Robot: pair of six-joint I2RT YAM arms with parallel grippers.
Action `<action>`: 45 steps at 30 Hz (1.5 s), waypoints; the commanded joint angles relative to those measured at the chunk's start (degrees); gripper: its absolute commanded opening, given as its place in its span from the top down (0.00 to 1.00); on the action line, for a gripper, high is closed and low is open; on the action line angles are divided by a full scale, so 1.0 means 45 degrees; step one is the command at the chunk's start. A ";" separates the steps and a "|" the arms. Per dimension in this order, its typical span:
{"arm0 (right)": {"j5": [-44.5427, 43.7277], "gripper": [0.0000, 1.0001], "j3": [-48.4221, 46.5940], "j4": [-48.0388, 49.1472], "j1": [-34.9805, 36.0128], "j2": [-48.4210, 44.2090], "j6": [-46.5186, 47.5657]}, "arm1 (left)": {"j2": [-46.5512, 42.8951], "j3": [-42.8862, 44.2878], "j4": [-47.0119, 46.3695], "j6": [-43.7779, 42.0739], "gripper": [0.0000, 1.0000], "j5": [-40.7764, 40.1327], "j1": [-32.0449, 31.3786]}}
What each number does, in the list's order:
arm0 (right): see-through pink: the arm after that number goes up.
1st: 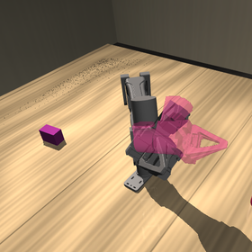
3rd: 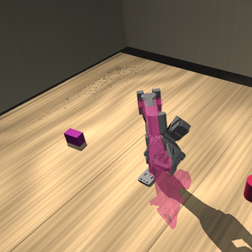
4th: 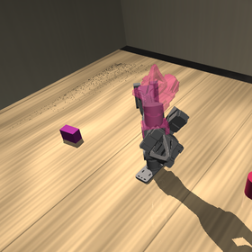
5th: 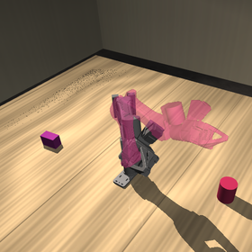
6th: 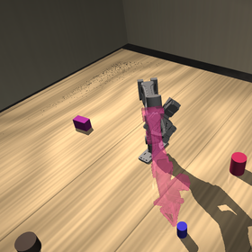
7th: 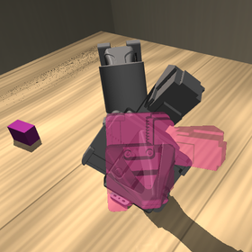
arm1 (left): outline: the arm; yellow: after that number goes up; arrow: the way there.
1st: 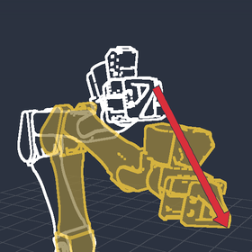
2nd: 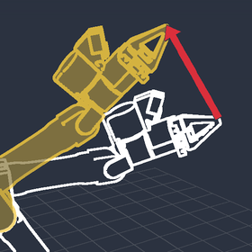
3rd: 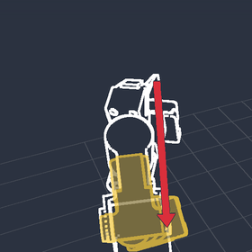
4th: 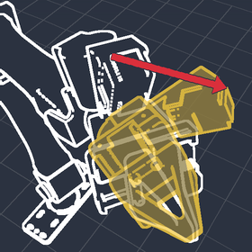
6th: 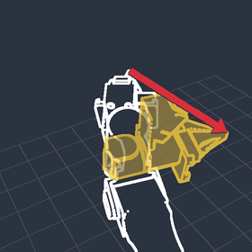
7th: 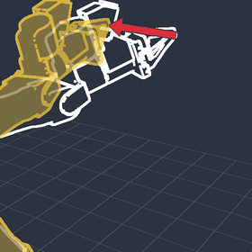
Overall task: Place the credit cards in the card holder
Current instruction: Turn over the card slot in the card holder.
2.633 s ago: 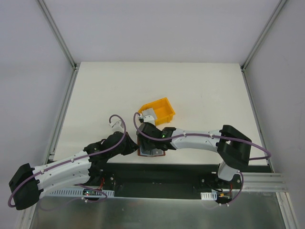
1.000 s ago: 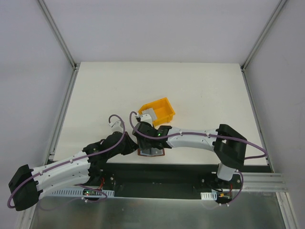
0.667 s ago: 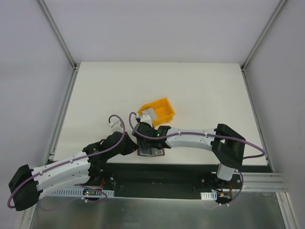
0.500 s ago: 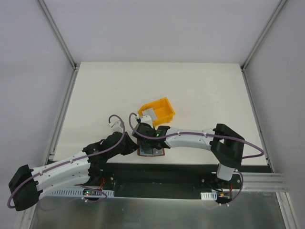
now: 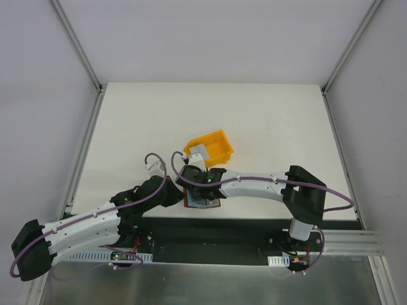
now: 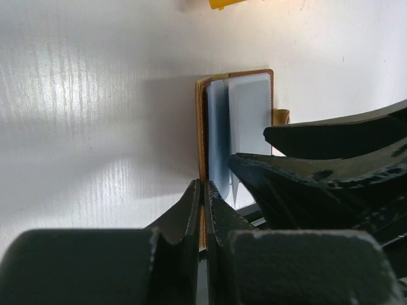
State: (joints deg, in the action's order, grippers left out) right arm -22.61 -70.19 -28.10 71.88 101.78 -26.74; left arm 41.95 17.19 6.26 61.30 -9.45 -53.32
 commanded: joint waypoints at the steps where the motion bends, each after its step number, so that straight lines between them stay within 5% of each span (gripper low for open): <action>1: -0.0815 0.55 0.0012 -0.0963 0.0024 -0.0877 -0.0073 | -0.0260 -0.0168 -0.0239 0.0187 1.00 -0.0048 -0.0104; 19: -0.1010 0.57 0.3058 -0.0631 -0.0483 -0.3202 -0.1128 | -0.0046 -0.0363 -0.0259 0.0441 1.00 -0.0145 -0.0104; 45: 0.0182 0.55 0.4290 0.0950 -0.1109 -0.3087 -0.0913 | 0.0169 -0.0207 -0.0239 0.0343 1.00 -0.0087 -0.0104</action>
State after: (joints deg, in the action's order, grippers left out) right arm -21.58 -50.59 -25.96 66.65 88.75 -29.85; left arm 41.91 15.94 6.24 62.48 -9.47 -53.32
